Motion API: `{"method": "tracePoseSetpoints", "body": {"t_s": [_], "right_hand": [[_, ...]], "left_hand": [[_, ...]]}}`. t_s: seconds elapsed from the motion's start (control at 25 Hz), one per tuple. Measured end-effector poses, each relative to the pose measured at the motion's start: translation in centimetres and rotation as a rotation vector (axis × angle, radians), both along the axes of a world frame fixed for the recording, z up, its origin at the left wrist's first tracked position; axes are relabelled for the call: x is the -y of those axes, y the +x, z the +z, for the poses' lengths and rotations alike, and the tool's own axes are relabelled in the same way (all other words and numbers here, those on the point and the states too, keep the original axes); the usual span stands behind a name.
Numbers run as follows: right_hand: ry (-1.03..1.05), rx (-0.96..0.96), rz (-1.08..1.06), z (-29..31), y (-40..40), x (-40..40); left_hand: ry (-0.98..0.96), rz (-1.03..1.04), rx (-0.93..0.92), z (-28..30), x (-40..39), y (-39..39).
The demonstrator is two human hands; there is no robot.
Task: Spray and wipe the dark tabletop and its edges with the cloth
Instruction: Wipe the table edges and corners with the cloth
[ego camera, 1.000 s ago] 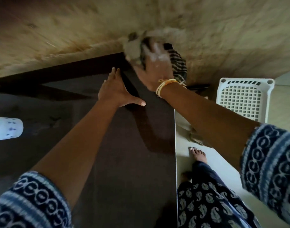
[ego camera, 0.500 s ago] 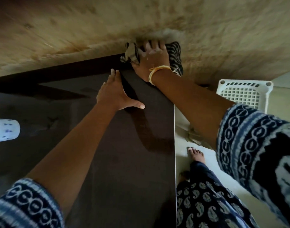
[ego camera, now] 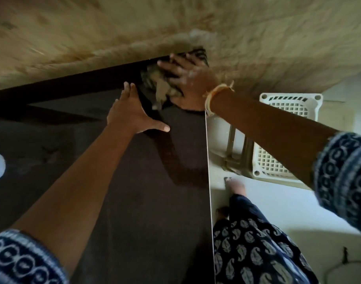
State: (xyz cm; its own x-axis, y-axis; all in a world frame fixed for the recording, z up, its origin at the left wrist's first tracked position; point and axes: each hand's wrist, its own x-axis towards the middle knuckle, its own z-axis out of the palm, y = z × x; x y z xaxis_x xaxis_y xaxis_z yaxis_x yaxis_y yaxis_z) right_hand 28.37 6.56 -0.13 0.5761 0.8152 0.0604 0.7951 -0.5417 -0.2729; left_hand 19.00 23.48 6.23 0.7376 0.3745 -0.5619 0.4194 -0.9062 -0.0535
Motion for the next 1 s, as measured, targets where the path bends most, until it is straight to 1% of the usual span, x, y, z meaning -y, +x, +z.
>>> {"method": "tracePoseSetpoints", "body": {"t_s": [0.08,0.12,0.2,0.32,0.36,0.4,0.44,0.48,0.52,0.56,0.6,0.84,1.0], "right_hand": [[-0.088,-0.120,-0.280,0.7,1.9,-1.4],[-0.098,-0.187,-0.405,0.7,2.5,-1.9],[0.016,-0.305,-0.620,0.5,2.7,-2.5],[0.282,-0.611,-0.998,-0.1,2.5,-2.5],[0.283,-0.638,-1.057,0.0,2.4,-2.4],[0.213,-0.555,-1.039,0.3,2.1,-2.3],[0.111,-0.400,-0.945,0.6,1.9,-2.4],[0.019,-0.251,-0.793,1.0,1.5,-2.6],[-0.042,-0.141,-0.620,1.0,1.2,-2.8],[-0.073,-0.074,-0.472,1.1,1.2,-3.0],[-0.095,-0.044,-0.366,1.1,1.5,-3.2],[-0.236,-0.070,-0.005,0.9,3.7,-5.7],[-0.172,0.007,0.284,1.1,2.2,-2.7]], "left_hand": [[0.001,0.009,0.002,0.0,0.1,-0.1],[0.007,0.005,0.012,0.0,0.3,-0.1],[0.016,-0.003,0.025,0.1,0.4,-0.1],[0.010,0.004,0.023,0.0,0.1,-0.1],[0.006,0.009,0.022,-0.1,0.1,0.0],[0.005,0.013,0.020,-0.2,0.1,0.0],[0.008,0.015,0.020,-0.2,0.1,0.0],[0.013,0.018,0.017,-0.3,0.1,0.1],[0.016,0.019,0.011,-0.3,0.1,0.1],[0.018,0.019,0.007,-0.3,0.1,0.2],[0.019,0.014,0.004,-0.4,0.2,0.3],[0.019,0.005,-0.002,-0.7,-0.2,0.4],[-0.031,0.026,0.007,-0.6,-0.6,0.4]]}}
